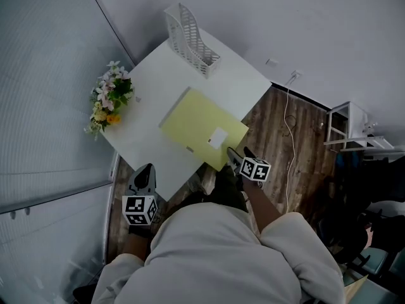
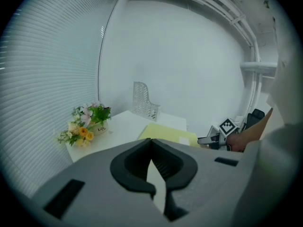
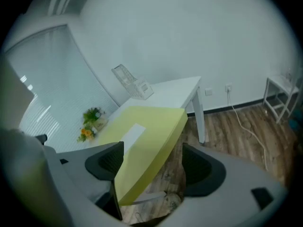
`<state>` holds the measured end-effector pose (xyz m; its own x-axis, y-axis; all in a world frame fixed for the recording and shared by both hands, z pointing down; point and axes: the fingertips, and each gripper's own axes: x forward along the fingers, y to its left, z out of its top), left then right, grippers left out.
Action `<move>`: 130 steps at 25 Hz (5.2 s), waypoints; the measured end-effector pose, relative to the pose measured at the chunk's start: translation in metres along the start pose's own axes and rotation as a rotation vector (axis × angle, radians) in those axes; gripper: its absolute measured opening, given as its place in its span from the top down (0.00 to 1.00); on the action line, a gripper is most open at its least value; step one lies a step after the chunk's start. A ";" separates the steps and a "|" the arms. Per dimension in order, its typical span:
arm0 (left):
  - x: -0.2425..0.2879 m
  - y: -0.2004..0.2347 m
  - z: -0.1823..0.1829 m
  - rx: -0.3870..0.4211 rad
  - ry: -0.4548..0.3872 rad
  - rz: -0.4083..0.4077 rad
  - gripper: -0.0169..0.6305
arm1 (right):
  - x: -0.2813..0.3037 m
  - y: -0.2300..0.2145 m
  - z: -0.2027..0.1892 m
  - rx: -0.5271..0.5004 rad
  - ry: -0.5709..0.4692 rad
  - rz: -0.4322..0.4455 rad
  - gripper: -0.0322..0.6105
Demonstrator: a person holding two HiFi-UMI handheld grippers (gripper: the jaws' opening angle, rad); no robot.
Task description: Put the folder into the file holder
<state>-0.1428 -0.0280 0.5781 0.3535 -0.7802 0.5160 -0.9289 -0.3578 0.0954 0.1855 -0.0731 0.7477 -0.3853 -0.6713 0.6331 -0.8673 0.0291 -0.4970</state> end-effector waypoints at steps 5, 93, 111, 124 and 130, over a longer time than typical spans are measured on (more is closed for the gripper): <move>-0.002 0.010 -0.004 0.006 0.049 0.043 0.96 | 0.043 -0.017 -0.006 0.293 -0.003 0.120 0.33; 0.088 0.012 0.047 -0.169 -0.055 0.012 0.96 | -0.080 0.101 0.443 -0.429 -0.185 0.343 0.74; 0.060 0.053 0.013 -0.312 -0.080 0.130 0.96 | 0.015 0.201 0.470 -0.772 0.117 0.196 0.74; 0.036 0.078 -0.021 -0.424 -0.090 0.230 0.96 | 0.096 0.237 0.476 -0.876 0.349 0.064 0.73; 0.027 0.084 -0.041 -0.490 -0.082 0.289 0.96 | 0.135 0.253 0.472 -0.923 0.507 0.020 0.73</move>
<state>-0.2160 -0.0582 0.6347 0.0666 -0.8553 0.5139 -0.9247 0.1406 0.3538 0.0624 -0.5063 0.4270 -0.3041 -0.2822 0.9099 -0.6803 0.7329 0.0000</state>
